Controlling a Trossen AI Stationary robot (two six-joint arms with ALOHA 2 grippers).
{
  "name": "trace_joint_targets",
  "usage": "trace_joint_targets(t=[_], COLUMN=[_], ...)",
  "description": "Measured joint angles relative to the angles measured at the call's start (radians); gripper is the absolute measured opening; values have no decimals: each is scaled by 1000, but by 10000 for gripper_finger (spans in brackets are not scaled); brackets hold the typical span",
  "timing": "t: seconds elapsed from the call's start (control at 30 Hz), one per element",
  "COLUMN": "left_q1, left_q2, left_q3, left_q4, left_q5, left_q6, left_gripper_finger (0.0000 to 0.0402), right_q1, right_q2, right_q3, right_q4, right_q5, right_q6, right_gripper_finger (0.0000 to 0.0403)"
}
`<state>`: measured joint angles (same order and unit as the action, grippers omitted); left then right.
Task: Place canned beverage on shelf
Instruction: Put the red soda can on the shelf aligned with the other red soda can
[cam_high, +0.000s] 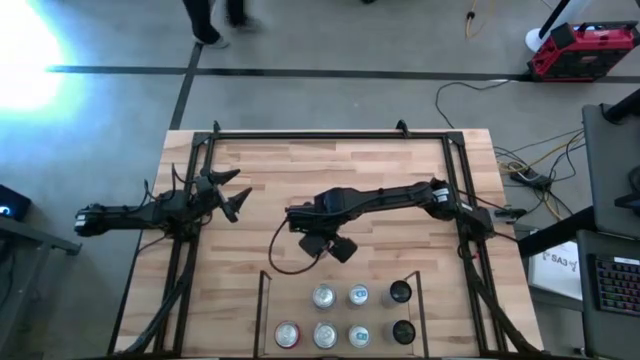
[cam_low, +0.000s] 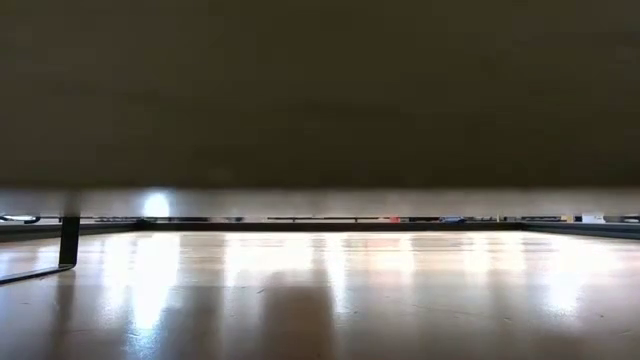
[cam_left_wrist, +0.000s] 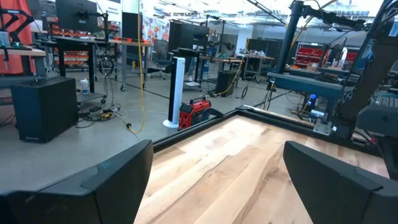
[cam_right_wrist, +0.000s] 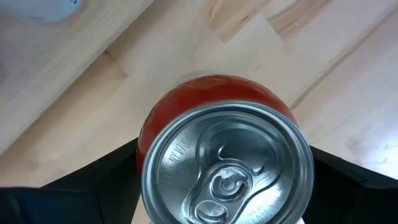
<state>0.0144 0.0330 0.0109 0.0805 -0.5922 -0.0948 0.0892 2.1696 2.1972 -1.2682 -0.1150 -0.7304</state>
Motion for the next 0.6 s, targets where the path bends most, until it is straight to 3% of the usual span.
trace_joint_targets(t=[0.6], left_q1=[0], left_q2=[0], left_q3=[0], left_q4=[0], left_q5=[0], left_q6=[0], left_gripper_finger=[346], right_q1=[-2], right_q2=[0], right_q3=[-132], right_q4=[76], right_q5=[-2], right_q6=[-65], right_gripper_finger=[325])
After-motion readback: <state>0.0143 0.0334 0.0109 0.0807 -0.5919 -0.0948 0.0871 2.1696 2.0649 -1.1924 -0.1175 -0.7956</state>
